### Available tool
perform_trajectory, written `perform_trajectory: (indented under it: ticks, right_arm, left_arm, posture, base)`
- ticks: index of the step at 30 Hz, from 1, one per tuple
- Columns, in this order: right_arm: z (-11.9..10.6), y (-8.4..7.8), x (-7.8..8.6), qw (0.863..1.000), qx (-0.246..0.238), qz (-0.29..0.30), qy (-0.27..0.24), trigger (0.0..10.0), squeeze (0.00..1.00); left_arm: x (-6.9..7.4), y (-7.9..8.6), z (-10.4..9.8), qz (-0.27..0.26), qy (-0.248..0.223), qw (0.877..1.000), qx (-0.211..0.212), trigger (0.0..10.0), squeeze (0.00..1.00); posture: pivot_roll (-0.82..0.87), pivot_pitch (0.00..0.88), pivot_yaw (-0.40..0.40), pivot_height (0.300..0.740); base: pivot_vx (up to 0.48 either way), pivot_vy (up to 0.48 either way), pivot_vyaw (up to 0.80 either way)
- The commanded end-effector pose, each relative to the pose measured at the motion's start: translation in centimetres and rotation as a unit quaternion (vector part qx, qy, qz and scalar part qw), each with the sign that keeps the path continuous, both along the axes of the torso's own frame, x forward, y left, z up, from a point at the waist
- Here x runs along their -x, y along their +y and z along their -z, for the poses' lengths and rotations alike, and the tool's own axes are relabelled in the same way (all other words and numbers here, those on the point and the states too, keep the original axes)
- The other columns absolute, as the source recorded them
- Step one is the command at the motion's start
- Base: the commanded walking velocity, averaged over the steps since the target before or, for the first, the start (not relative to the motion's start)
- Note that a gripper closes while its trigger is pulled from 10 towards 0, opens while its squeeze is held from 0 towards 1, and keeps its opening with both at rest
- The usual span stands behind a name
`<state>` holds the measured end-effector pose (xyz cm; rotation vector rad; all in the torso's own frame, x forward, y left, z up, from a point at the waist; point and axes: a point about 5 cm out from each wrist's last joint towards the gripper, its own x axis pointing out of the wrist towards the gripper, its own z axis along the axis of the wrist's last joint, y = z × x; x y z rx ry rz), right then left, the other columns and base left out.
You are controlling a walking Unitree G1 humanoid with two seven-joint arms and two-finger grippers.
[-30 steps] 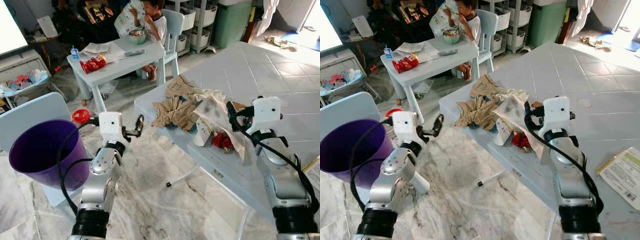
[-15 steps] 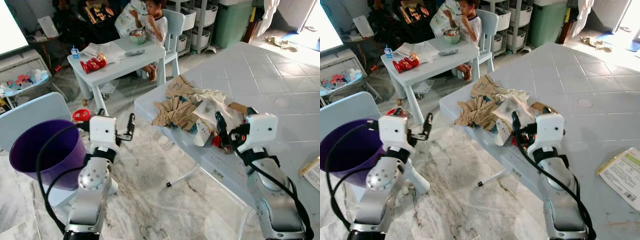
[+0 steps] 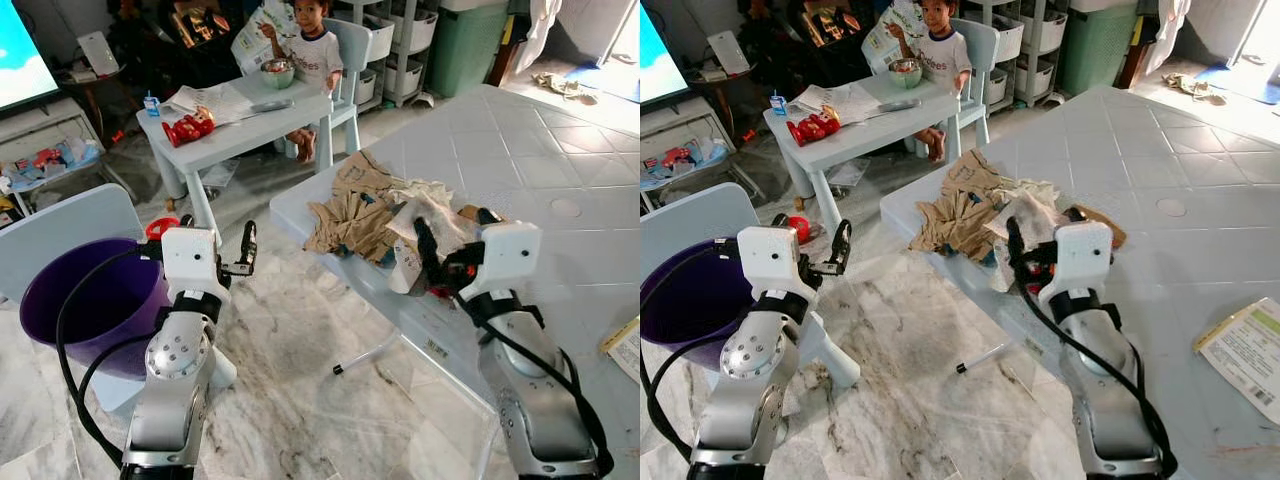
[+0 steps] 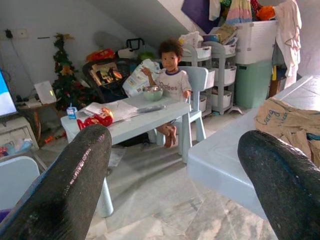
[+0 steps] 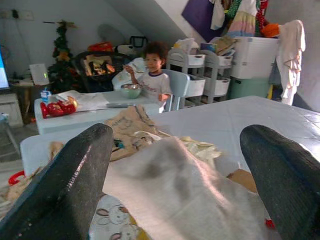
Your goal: Picking trash to rubbish bin
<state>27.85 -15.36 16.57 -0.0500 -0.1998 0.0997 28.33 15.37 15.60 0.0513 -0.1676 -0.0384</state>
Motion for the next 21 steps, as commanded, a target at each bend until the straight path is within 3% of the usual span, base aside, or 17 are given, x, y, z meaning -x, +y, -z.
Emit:
perform_trajectory:
  ticks: [1, 21]
  right_arm:
    - [-0.08, -0.24, -0.19, 1.000, 0.005, 0.007, 0.002, 10.0, 0.00]
    - [0.14, -0.40, -0.13, 1.000, 0.006, 0.015, 0.009, 10.0, 0.00]
  left_arm:
    - [-0.11, 0.08, 0.23, 0.005, 0.011, 1.000, 0.005, 10.0, 0.00]
    - [-0.50, -0.46, 0.03, 0.020, 0.024, 0.999, 0.030, 10.0, 0.00]
  posture:
    - [-0.05, 0.021, 0.017, 0.740]
    - [-0.05, 0.025, 0.022, 0.740]
  base:
    - [0.000, 0.000, 0.00]
    - [0.000, 0.000, 0.00]
